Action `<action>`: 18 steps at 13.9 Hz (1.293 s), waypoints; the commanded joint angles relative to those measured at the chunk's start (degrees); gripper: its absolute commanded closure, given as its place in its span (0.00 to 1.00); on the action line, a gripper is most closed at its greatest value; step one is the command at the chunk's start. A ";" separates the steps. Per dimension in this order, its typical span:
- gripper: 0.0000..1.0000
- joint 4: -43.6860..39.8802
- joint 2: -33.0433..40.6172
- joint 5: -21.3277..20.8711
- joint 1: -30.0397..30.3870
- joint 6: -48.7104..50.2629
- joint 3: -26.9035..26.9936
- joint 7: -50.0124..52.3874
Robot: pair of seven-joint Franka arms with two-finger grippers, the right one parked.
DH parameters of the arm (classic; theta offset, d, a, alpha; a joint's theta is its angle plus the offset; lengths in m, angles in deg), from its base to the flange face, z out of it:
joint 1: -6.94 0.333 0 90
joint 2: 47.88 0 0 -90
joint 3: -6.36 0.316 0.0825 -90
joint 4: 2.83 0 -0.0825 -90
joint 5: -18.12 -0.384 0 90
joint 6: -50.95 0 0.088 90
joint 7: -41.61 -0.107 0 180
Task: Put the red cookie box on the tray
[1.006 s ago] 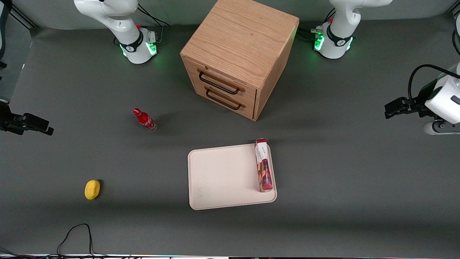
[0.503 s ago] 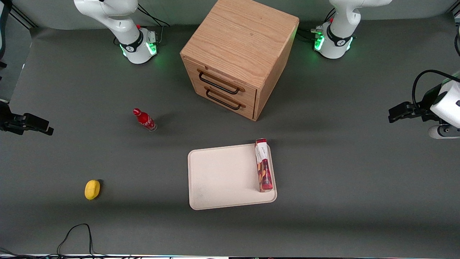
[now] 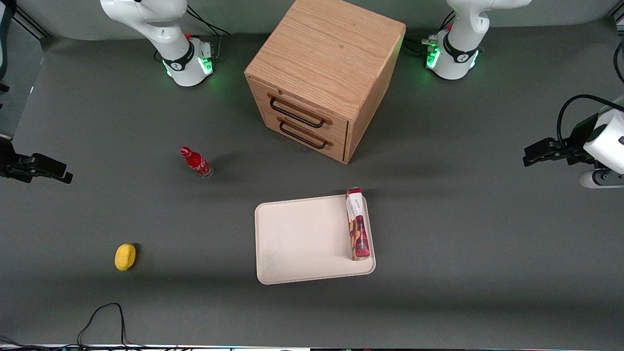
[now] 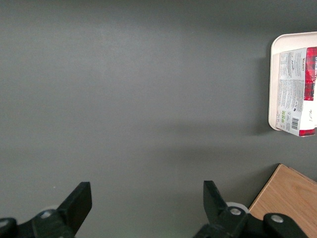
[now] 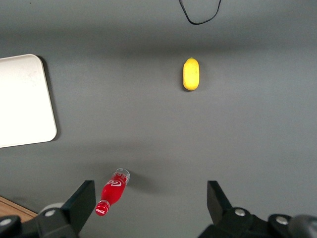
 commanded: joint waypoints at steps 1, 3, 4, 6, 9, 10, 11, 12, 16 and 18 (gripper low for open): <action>0.00 -0.07 0.37 0.86 1.21 0.57 -1.02 -0.99; 0.00 -0.07 0.45 0.86 1.21 0.65 -0.93 -0.99; 0.00 -0.07 0.63 0.77 1.21 0.91 -0.93 -0.99; 0.00 -0.15 0.63 0.34 1.21 1.71 -0.93 -1.16; 0.00 -0.15 0.63 -0.19 1.21 1.88 -1.02 -4.13; 0.00 -0.15 0.63 -0.28 1.21 1.97 -0.93 -4.76; 0.00 -0.15 0.63 -0.28 1.30 1.97 -0.84 -4.85; 0.00 -0.15 0.63 -1.07 1.21 1.97 -0.84 -4.77; 0.00 -0.07 0.63 -3.18 0.95 2.06 -1.02 -4.77; 0.00 -0.07 0.63 -2.92 1.12 2.06 -1.02 -4.77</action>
